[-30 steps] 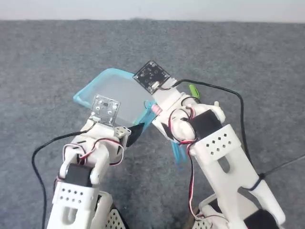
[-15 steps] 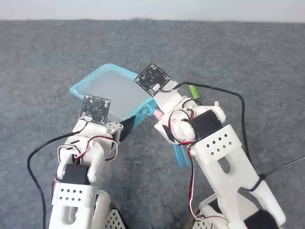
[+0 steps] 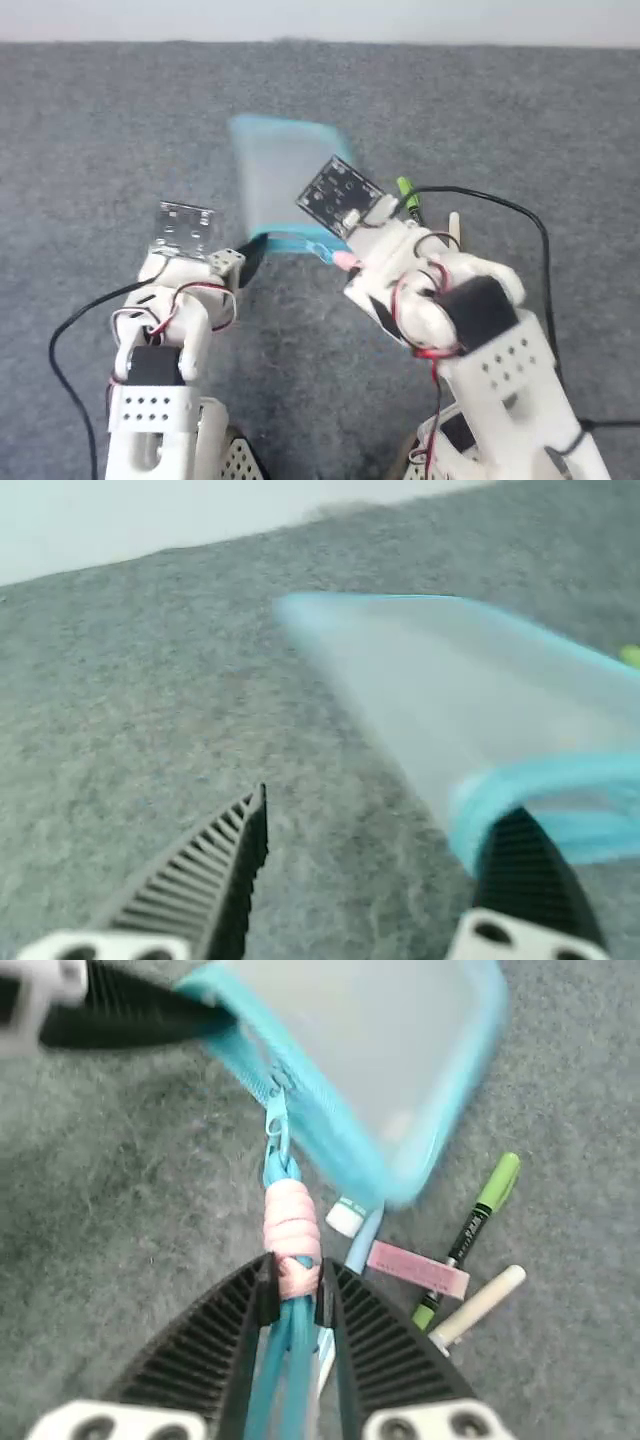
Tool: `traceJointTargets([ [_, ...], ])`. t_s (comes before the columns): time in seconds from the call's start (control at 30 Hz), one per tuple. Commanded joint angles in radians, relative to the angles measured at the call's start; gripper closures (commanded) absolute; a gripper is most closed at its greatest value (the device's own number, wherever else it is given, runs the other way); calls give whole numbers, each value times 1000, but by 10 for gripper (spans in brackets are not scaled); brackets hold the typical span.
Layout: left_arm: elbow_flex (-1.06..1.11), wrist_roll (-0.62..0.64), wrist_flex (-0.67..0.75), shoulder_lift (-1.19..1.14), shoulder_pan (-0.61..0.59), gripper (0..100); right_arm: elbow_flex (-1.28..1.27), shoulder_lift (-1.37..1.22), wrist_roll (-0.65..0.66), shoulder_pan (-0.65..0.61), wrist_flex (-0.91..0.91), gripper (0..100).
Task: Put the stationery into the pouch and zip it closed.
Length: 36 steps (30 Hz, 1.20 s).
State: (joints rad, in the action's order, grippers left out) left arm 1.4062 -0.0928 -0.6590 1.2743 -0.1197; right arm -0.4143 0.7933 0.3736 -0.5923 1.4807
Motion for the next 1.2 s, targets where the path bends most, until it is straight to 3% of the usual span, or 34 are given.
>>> traceJointTargets([
  [0.0, -8, 32, 41, -8, -32, 680, -23, 70, 23, -19, 10, 992],
  [0.27, 48, 41, 106, -2, 61, 680, -166, 79, 58, -239, -73, 992],
  [0.5, 117, 41, 219, -2, 101, 680, -169, 99, 58, -289, -93, 992],
  [0.8, 128, 41, 233, -9, 169, 685, -219, 252, 89, -303, -64, 992],
  [0.87, 128, 40, 233, -8, 180, 733, -235, 255, 92, -302, -65, 992],
  [1.07, 127, 35, 233, -2, 173, 998, -236, 254, 95, -225, -64, 992],
  [1.17, 127, -3, 233, -2, 170, 987, -236, 254, 97, -154, -64, 992],
])
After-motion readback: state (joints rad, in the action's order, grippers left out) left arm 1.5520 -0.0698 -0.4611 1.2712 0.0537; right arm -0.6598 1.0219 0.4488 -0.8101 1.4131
